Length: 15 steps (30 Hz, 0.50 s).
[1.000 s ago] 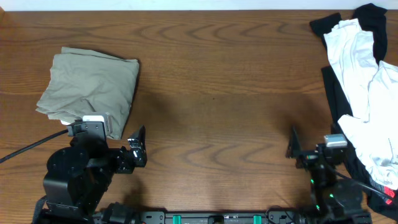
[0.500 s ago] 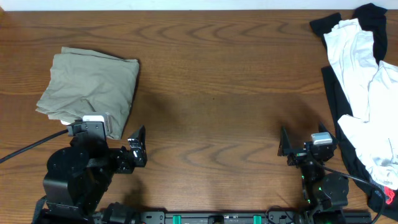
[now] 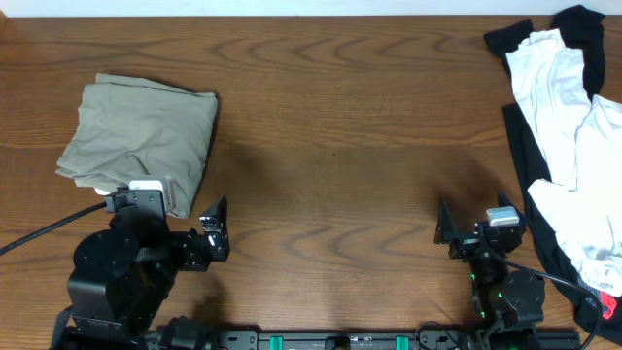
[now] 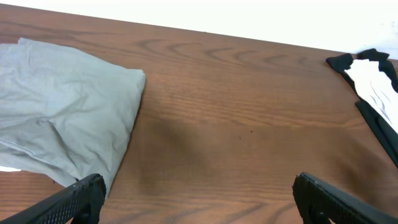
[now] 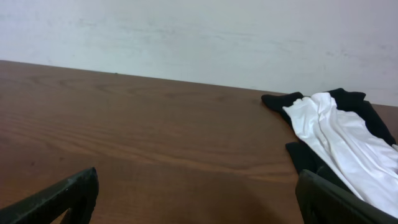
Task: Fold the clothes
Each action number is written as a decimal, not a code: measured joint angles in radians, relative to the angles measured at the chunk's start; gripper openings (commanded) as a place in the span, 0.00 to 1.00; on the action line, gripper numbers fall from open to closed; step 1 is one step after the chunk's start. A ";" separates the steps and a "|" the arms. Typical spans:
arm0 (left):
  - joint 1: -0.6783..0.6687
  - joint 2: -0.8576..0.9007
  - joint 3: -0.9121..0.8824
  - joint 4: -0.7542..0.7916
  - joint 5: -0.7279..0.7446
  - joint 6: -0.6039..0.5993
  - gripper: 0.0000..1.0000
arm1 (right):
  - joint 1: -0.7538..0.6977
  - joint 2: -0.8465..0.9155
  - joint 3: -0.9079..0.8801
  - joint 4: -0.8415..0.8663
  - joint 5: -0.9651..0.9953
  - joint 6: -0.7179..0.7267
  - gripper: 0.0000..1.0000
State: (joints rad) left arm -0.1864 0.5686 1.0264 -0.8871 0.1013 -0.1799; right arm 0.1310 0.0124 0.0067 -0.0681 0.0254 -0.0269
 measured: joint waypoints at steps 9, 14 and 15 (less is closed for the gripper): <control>0.000 0.000 0.000 0.000 0.000 0.000 0.98 | 0.000 0.000 0.000 0.000 0.000 0.000 0.99; 0.009 -0.011 0.000 -0.042 -0.012 0.013 0.98 | 0.000 0.000 0.000 0.000 0.000 0.000 0.99; 0.020 -0.023 -0.006 -0.064 -0.022 0.021 0.98 | 0.000 0.000 0.000 0.000 0.000 0.000 0.99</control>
State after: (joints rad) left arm -0.1665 0.5461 1.0206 -0.9508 0.0795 -0.1593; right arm 0.1310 0.0124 0.0067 -0.0681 0.0254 -0.0273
